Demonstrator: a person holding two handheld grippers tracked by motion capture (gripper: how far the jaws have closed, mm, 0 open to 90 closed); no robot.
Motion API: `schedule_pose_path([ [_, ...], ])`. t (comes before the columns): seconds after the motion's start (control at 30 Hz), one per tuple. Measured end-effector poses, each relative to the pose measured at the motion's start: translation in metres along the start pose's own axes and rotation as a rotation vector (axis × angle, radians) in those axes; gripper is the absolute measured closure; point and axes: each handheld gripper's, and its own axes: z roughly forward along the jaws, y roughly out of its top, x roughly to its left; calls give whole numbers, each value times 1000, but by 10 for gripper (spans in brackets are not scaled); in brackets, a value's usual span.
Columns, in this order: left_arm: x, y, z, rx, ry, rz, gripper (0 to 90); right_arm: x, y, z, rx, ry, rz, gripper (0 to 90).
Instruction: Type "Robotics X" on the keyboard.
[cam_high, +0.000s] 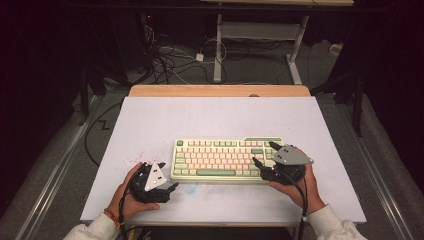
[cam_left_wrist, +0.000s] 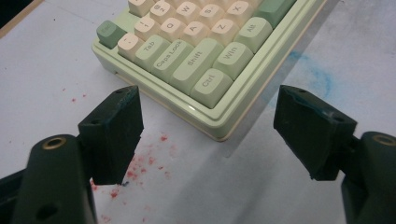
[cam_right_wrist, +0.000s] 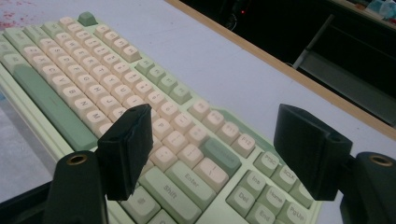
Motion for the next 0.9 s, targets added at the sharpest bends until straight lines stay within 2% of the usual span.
schedule_pose_path([
  [0.13, 1, 1, 1, 16, 18, -18, 226, 0, -9, -10, -7, -6, -3, 280],
  [0.37, 3, 2, 0, 14, 20, -33, 275, 1, -24, -18, 10, -5, 11, 252],
  [0.4, 3, 3, -3, -1, 18, -27, 311, 1, -26, -19, 11, -6, 7, 250],
  [0.43, 3, 3, -3, -1, 18, -27, 386, 1, -26, -19, 11, -6, 7, 250],
  [0.47, 3, 4, -7, -25, -1, -16, 430, 1, -29, -21, 16, 0, 16, 248],
  [0.57, 2, 6, -9, -40, -11, -10, 528, 2, -34, -23, 26, 2, 10, 244],
  [0.6, 2, 7, -9, -39, -16, -7, 528, 2, -34, -23, 26, 2, 10, 244],
  [0.67, 3, 8, -9, -34, -26, -5, 636, 4, -40, -24, 34, -2, 11, 243],
  [0.7, 4, 9, -8, -25, -52, -20, 661, 5, -42, -24, 41, 0, 12, 242],
  [0.9, 8, 14, -7, -6, -71, -24, 834, 9, -48, -27, 57, 6, 0, 242],
])
